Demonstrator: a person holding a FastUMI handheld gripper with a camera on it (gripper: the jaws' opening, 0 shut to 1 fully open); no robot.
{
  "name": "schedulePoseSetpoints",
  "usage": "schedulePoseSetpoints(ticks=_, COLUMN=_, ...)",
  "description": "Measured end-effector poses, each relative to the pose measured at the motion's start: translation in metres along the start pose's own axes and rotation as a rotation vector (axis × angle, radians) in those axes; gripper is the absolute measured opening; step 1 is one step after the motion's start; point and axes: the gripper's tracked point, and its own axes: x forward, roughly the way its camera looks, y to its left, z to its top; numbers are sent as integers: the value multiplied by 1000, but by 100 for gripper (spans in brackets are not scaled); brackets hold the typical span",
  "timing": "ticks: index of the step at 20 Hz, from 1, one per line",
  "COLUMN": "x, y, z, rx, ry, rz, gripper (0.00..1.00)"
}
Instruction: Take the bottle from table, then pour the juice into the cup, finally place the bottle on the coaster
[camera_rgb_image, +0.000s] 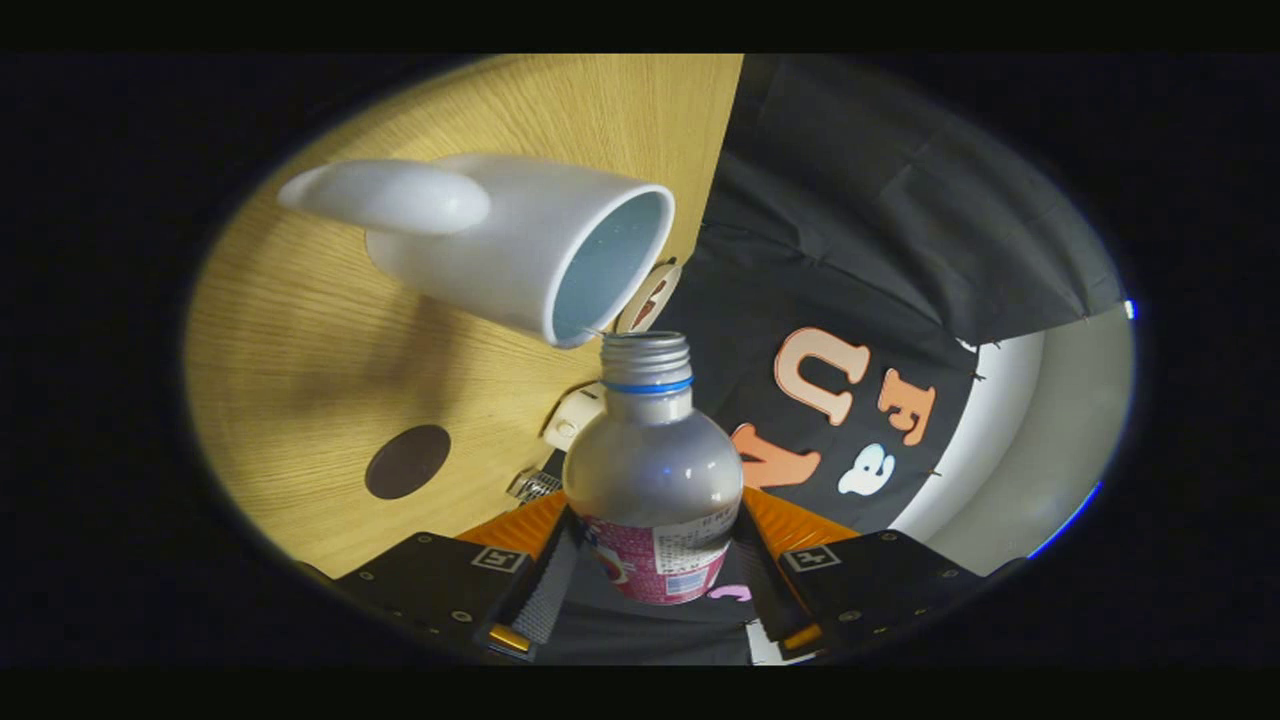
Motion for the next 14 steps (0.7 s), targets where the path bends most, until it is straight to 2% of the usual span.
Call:
schedulePoseSetpoints(ticks=8, x=-2, y=2, z=-2, rx=120, ry=27, rz=28, gripper=77)
schedulePoseSetpoints(ticks=14, x=-6, y=11, z=0, rx=365, ry=30, rz=119, gripper=77)
